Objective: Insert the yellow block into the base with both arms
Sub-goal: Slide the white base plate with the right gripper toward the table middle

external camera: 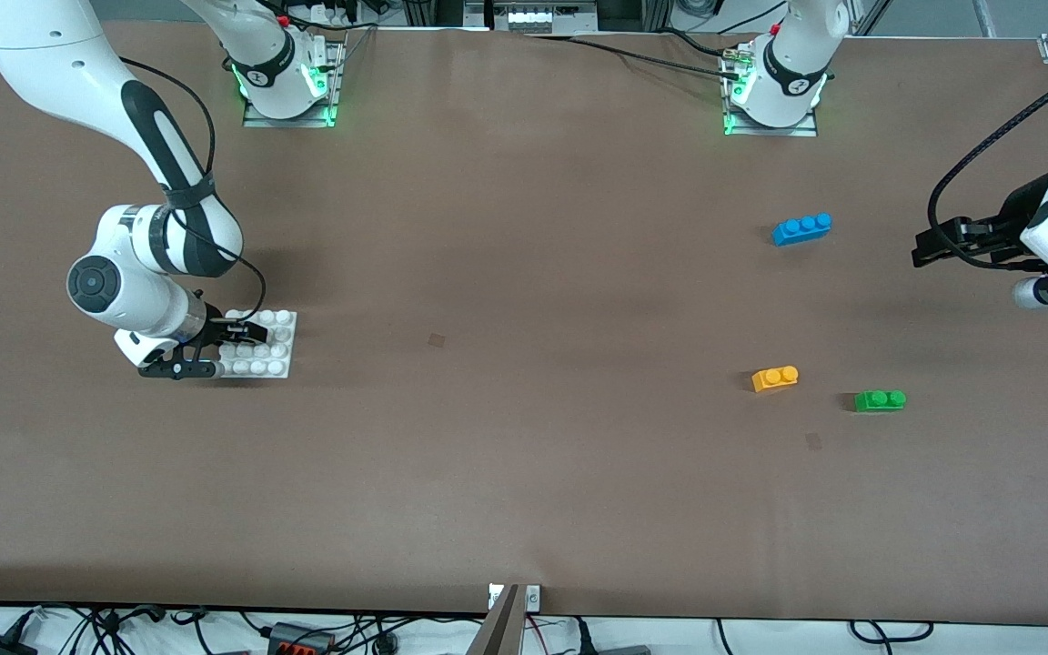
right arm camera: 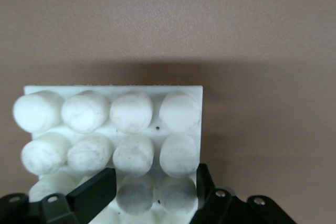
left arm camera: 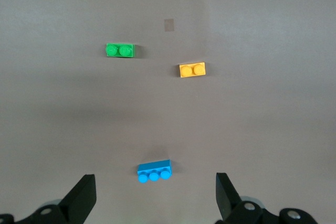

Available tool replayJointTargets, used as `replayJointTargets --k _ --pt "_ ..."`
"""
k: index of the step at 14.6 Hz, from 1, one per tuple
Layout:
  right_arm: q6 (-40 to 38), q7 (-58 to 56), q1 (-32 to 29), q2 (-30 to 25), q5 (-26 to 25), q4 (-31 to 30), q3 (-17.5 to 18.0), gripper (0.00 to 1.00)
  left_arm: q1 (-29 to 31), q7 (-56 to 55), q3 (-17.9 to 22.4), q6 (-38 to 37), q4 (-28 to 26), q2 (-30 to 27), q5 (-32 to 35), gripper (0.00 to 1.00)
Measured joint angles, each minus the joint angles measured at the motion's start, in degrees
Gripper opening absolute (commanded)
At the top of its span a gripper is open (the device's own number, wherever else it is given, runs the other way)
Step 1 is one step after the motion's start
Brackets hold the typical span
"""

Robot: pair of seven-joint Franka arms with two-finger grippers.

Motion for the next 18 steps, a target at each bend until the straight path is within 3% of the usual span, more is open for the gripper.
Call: replayJointTargets --k 7,14,18 --pt "-0.14 -0.34 -0.02 0.0 0.0 0.07 0.84 0.54 -0.01 0.0 -0.01 0.0 0.0 0.0 0.0 1.0" --pt "-0.72 0.89 0.34 0.86 0.02 0.6 11.3 0.54 -0.36 -0.08 -1.98 -0.06 0.0 -0.01 -0.08 1.0" --pt "-0.99 9.01 3.3 4.55 0.02 5.4 15.9 0.54 0.11 -0.02 -1.58 -0.1 0.0 0.0 -0.08 1.0"
